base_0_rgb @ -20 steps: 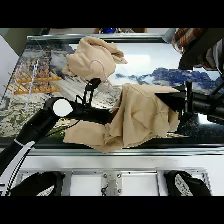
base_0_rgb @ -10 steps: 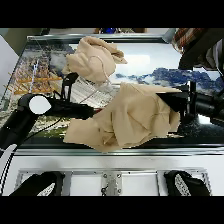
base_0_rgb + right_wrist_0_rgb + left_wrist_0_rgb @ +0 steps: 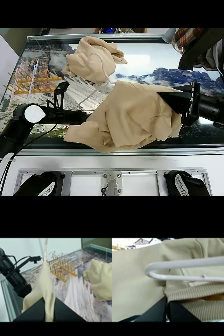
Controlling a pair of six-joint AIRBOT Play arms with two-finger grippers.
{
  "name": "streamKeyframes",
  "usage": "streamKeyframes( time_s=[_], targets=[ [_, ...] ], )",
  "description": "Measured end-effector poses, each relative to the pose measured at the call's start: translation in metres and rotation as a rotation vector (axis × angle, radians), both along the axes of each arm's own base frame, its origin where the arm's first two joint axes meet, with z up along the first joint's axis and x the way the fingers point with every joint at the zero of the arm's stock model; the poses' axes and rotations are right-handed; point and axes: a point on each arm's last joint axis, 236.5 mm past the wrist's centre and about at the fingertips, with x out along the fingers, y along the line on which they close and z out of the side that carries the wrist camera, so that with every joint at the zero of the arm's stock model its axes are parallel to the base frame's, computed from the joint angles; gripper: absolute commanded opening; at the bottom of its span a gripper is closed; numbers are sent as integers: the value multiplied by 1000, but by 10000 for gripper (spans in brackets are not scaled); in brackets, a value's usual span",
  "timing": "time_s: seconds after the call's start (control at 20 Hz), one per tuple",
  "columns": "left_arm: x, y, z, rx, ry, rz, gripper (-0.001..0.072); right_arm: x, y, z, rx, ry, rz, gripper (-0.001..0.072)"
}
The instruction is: Fold the clothes and pants, and hang the long-sleeved shirts on hangers.
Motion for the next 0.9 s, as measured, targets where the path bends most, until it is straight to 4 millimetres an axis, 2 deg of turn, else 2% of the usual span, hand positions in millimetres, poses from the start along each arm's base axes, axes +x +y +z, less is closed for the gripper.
streamKeyframes(
  time_s=[0.45, 0.9],
  targets=[
    [12, -2, 15, -18, -56, 16, 24, 1, -4, 23, 95, 11, -43, 17],
    [18, -1, 17, -20, -82, 26, 24, 10, -10, 25, 112, 21, -90, 17]
  ],
)
